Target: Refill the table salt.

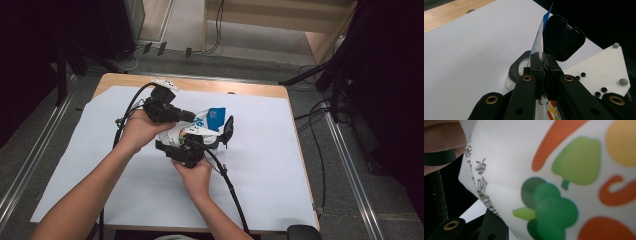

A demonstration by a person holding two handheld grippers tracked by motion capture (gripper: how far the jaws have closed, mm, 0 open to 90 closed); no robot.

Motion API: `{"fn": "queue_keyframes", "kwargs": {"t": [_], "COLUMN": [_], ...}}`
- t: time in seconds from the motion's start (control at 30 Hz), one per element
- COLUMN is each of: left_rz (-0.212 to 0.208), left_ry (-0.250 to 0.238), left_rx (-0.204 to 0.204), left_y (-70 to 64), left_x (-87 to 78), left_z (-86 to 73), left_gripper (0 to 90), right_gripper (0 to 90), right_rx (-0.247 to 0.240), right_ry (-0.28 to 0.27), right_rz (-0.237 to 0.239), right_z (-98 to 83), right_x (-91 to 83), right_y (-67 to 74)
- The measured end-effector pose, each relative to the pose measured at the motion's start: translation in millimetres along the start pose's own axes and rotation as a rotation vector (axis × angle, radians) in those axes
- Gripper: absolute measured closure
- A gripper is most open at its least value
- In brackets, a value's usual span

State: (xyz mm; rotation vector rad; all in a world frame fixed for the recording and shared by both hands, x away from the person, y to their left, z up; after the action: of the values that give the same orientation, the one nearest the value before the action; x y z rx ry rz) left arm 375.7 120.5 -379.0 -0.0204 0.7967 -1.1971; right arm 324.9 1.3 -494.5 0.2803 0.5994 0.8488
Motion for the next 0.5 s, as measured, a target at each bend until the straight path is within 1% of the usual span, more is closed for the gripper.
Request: {"fn": "queue_keyframes", "kwargs": {"t": [0.13,0.2,0.3,0.47,0.5], "left_rz": [-0.012,-0.004,-0.001,0.000,0.002], "left_ry": [-0.019,-0.015,-0.015,-0.004,-0.001], "left_rx": [-0.004,0.003,-0.005,-0.003,0.004], "left_y": [-1.9,-1.8,-1.1,-0.7,-0.8], "left_x": [0.7,0.9,1.8,2.1,1.8], "left_z": [0.8,1.7,2.0,1.5,1.6], "left_gripper": [88.3,88.6,89.0,89.5,89.5], "right_gripper": [59.1,59.1,59.1,59.1,59.1], "right_rx": [0.005,0.009,0.019,0.017,0.016], "right_ry": [-0.009,-0.008,-0.009,-0.003,-0.003], "right_rz": [0.007,0.008,0.013,0.013,0.013], "right_z": [-0.6,-0.2,0.1,-0.8,-0.9], "right_x": [-2.7,-3.5,-2.8,-1.5,-1.5], "right_y": [-0.5,-1.0,-2.0,-2.5,-2.3]}}
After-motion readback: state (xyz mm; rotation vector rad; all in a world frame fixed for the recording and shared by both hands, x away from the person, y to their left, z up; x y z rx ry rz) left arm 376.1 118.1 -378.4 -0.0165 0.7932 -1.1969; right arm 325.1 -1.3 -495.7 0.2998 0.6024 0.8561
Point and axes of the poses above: each handheld gripper's, and its own axes: x roughly forward along the jaws, z roughly out of its top, y roughly to its left, the point moved 1 cm from there along x, roughly forward along the jaws, and after that the axes turned 11 degrees about -z, right-handed, at the moved point
